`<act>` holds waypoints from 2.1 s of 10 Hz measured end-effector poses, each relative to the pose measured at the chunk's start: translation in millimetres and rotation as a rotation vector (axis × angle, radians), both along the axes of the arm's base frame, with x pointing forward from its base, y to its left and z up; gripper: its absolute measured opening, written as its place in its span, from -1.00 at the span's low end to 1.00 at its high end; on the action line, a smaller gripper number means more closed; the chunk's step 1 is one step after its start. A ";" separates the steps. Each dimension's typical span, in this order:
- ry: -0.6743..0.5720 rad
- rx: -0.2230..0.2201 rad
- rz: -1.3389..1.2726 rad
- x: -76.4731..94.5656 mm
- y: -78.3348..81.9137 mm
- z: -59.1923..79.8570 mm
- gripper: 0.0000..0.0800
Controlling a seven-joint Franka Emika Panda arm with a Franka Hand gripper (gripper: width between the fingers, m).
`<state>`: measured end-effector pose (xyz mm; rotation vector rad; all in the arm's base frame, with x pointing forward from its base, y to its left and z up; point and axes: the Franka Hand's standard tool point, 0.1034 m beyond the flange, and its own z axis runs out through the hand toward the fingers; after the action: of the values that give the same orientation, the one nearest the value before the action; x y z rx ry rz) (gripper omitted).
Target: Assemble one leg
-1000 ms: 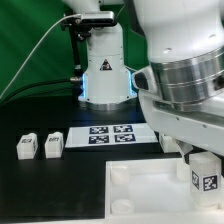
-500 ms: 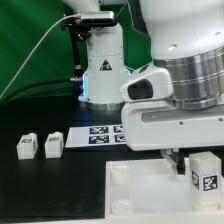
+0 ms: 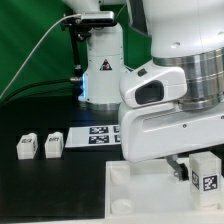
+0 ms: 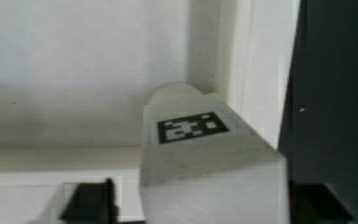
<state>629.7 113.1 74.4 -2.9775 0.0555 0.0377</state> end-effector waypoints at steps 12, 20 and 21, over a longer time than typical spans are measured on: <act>0.262 0.042 -1.411 -0.2 0.8 -2.4 -0.25; 0.078 0.024 -0.589 0.4 4.4 -0.7 0.62; 0.041 -0.002 -0.413 0.4 2.1 -2.1 0.62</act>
Offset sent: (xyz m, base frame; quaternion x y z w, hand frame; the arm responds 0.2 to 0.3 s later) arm 0.0000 0.0000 0.0000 0.0000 0.0000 0.2667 0.9638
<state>630.1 115.2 72.3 -2.9023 0.6694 0.0481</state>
